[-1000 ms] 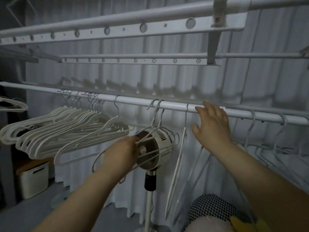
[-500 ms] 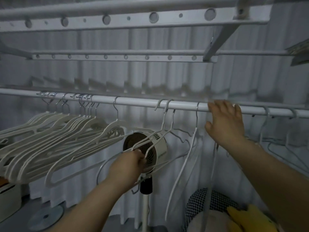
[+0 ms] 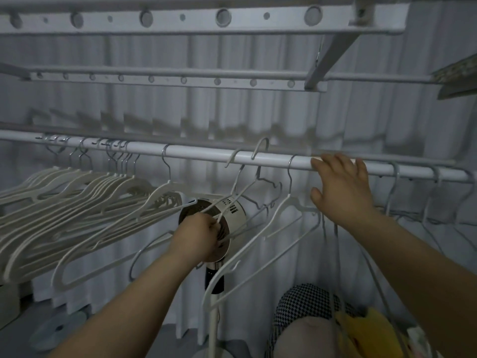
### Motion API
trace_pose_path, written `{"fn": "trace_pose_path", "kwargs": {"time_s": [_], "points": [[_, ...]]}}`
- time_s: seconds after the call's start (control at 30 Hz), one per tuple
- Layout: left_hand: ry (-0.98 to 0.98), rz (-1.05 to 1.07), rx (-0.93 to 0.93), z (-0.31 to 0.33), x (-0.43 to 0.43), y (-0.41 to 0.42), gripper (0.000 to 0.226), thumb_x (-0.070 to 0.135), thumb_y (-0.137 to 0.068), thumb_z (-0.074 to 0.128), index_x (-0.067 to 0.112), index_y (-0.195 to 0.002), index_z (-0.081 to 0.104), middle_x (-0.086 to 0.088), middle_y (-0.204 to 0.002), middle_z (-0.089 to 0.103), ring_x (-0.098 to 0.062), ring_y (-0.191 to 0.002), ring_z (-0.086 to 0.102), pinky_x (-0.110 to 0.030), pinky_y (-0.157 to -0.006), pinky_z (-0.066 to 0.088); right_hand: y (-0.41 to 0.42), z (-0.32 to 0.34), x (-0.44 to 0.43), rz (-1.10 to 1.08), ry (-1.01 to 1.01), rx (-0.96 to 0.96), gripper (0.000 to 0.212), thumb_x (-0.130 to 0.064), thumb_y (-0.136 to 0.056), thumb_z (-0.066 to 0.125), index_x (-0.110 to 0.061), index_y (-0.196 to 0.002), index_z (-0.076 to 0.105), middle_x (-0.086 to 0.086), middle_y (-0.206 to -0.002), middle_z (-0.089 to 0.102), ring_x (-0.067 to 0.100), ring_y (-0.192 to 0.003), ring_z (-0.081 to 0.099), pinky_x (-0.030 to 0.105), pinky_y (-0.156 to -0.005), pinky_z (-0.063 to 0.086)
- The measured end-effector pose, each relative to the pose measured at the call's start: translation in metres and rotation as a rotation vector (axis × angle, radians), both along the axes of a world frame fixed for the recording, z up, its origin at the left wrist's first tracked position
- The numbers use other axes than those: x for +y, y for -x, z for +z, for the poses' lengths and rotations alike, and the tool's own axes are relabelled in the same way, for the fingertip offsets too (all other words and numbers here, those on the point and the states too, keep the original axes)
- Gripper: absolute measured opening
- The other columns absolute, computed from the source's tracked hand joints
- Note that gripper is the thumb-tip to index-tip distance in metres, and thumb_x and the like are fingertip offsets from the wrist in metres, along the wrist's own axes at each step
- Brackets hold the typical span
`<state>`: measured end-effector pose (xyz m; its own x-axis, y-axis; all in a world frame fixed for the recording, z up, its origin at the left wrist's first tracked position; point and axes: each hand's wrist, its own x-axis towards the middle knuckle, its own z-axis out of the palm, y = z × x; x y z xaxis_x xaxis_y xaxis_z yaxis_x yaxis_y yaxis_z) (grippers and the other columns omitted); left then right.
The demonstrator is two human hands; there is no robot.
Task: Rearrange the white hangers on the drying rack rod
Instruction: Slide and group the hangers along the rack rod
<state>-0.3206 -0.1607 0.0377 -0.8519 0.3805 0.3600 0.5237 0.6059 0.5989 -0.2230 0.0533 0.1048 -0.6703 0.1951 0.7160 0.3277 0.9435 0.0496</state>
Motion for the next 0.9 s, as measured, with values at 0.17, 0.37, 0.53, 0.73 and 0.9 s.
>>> {"fn": "trace_pose_path", "kwargs": {"time_s": [0.17, 0.37, 0.53, 0.73, 0.9], "points": [[0.067, 0.014, 0.032, 0.014, 0.006, 0.001, 0.027, 0.009, -0.092, 0.044, -0.005, -0.088, 0.066, -0.024, -0.091, 0.069, -0.028, -0.073, 0.061, -0.036, -0.074, 0.051, -0.002, 0.002, -0.002, -0.004, -0.002, -0.009, 0.057, -0.024, -0.087, 0.050, -0.017, -0.139, 0.030, 0.002, -0.151, 0.024, 0.020, -0.139, 0.013, 0.039, -0.113, -0.002], [0.075, -0.035, -0.018, 0.024, 0.018, 0.000, 0.027, 0.010, -0.093, 0.041, 0.004, -0.072, 0.057, -0.019, -0.072, 0.056, -0.023, -0.059, 0.047, -0.032, -0.065, 0.048, -0.006, 0.001, -0.005, 0.042, -0.004, -0.001, 0.056, -0.024, -0.087, 0.050, -0.017, -0.139, 0.032, 0.002, -0.150, 0.025, 0.019, -0.139, 0.013, 0.035, -0.112, -0.005], [0.110, -0.042, -0.117, 0.005, 0.005, -0.005, 0.029, 0.015, -0.093, 0.044, -0.005, -0.092, 0.065, -0.020, -0.080, 0.066, -0.028, -0.061, 0.058, -0.027, -0.054, 0.045, -0.012, -0.004, -0.009, 0.201, -0.011, 0.060, 0.052, -0.015, -0.084, 0.054, -0.013, -0.134, 0.042, 0.006, -0.146, 0.035, 0.023, -0.137, 0.022, 0.030, -0.111, 0.001], [0.080, -0.022, -0.245, -0.031, -0.037, -0.023, 0.021, 0.018, -0.095, 0.042, 0.011, -0.097, 0.061, 0.006, -0.061, 0.061, 0.000, -0.030, 0.048, -0.013, -0.038, 0.040, -0.005, -0.008, -0.034, 0.412, -0.034, 0.021, 0.038, -0.014, -0.084, 0.057, -0.012, -0.122, 0.056, 0.005, -0.132, 0.052, 0.023, -0.129, 0.035, 0.025, -0.102, 0.013], [0.147, 0.065, -0.239, -0.053, -0.086, -0.051, 0.022, 0.026, -0.094, 0.045, 0.018, -0.098, 0.065, 0.016, -0.060, 0.062, 0.005, -0.035, 0.051, -0.011, -0.048, 0.042, 0.012, -0.018, -0.066, 0.581, -0.018, -0.176, 0.040, -0.019, -0.089, 0.050, -0.016, -0.129, 0.048, 0.002, -0.137, 0.047, 0.021, -0.127, 0.035, 0.022, -0.098, 0.016]]}}
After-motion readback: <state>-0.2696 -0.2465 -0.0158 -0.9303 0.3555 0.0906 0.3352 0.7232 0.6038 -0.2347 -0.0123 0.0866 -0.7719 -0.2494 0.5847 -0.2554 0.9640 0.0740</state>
